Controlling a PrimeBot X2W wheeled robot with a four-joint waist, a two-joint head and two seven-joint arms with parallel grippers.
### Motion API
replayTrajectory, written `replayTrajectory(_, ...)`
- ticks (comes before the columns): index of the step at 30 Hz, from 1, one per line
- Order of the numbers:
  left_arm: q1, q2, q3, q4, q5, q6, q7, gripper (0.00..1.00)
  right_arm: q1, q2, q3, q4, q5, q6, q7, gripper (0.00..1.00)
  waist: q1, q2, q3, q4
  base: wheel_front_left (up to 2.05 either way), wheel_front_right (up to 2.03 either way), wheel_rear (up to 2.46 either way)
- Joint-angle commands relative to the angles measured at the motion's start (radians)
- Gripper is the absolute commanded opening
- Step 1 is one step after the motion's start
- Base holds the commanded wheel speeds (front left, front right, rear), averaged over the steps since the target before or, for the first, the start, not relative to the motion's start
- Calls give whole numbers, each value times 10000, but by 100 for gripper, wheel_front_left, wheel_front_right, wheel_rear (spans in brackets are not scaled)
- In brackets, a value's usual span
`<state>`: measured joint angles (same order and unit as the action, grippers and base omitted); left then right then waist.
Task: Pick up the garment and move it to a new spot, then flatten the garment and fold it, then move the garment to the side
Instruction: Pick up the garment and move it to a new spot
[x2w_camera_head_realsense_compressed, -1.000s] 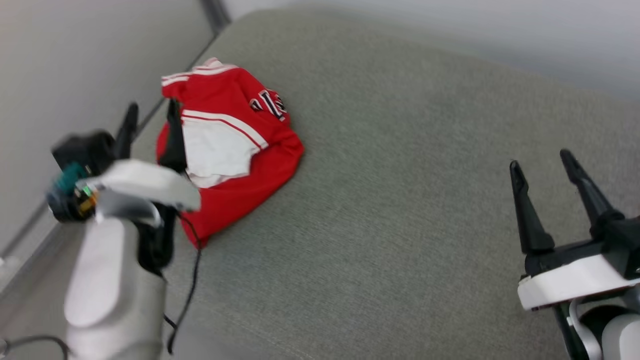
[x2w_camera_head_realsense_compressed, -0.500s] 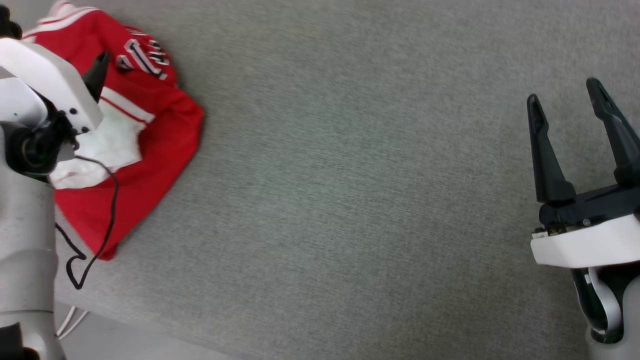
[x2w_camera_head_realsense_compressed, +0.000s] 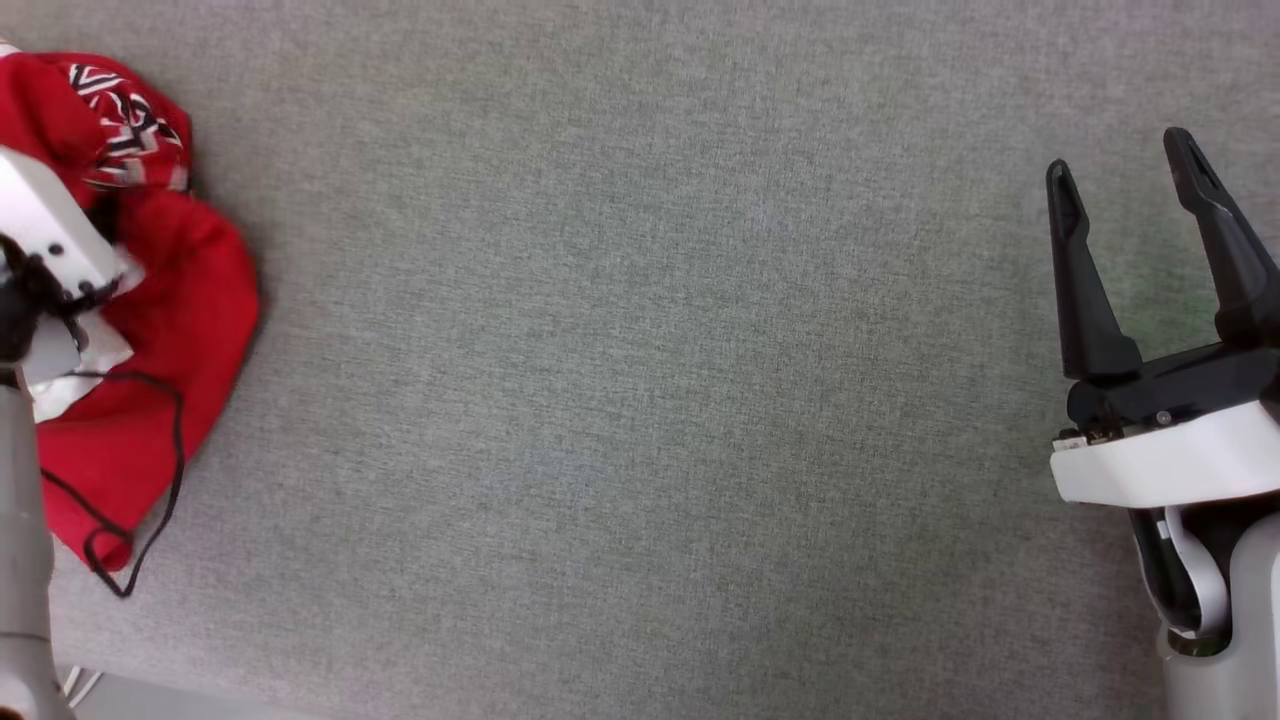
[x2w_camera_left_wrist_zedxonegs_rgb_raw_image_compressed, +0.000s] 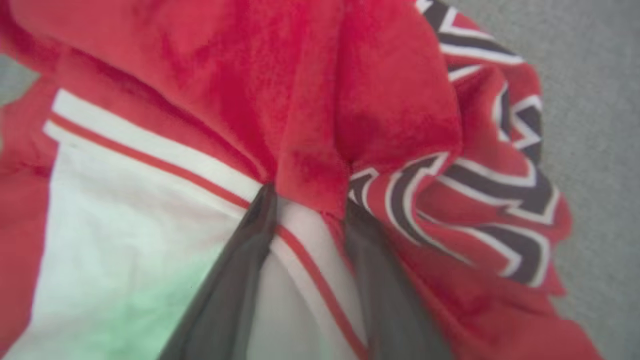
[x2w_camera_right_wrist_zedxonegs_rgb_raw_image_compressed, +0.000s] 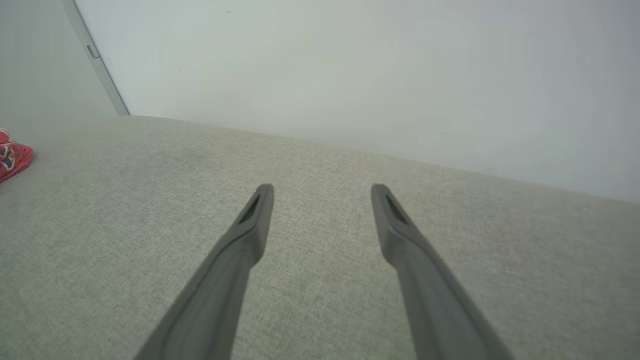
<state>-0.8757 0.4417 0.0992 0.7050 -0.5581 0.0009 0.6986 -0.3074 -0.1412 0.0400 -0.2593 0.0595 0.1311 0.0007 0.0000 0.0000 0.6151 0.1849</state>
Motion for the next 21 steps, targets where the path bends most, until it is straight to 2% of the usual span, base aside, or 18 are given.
replayTrajectory(1,863,-359,-265,508,156,46,-98,0,24,66,-43,73,-11,-7,-61,100,0,0,-273,39,0,0,0)
replayTrajectory(9,157,88,-278,-204,867,-8,-3060,0,535,414,-136,485,53,-7,-319,100,0,0,-1846,65,0,0,0)
replayTrajectory(13,-33,-28,-513,-551,1240,-148,-4408,0,835,622,-289,647,112,-7,-404,100,0,0,-2698,-71,0,0,0)
replayTrajectory(21,179,-768,-926,-1522,1689,-6,-6697,0,1622,872,-655,888,223,-7,-523,100,0,0,-4145,-818,0,0,0)
